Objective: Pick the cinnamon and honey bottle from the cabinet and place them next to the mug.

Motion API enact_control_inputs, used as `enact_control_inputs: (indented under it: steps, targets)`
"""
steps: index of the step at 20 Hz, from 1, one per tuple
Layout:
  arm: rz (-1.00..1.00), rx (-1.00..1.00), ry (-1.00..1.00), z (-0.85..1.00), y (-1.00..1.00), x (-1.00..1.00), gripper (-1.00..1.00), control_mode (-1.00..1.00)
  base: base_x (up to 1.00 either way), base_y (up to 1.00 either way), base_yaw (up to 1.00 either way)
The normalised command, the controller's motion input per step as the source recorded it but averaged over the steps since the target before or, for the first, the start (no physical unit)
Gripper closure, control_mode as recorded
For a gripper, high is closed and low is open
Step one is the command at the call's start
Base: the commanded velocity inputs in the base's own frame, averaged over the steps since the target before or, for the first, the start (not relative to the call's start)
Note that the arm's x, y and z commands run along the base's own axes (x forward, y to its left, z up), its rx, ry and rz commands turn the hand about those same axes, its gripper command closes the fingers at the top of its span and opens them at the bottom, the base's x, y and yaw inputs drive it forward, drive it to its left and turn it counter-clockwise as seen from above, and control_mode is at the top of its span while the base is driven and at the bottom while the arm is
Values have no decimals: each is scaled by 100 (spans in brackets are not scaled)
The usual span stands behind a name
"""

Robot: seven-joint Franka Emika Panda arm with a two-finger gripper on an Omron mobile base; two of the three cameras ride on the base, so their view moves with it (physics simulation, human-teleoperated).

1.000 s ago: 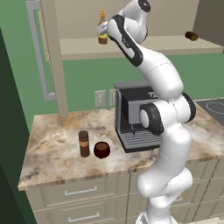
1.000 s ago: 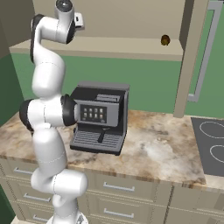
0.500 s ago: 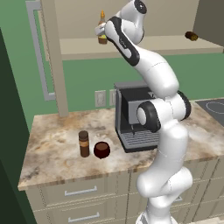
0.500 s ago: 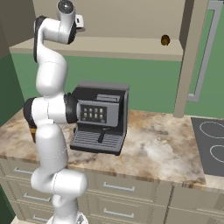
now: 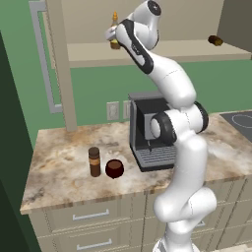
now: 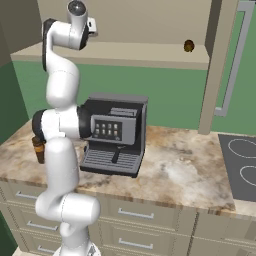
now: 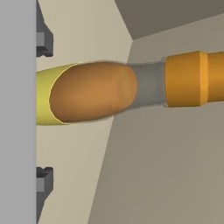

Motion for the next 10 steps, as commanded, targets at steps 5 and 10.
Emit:
enact_control_inputs:
  steps: [5,10]
  targets:
    - [0,0,1,0,2,1,-100,-100,0,0,0]
    - [0,0,0,0,0,0,100,-100,0,0,0]
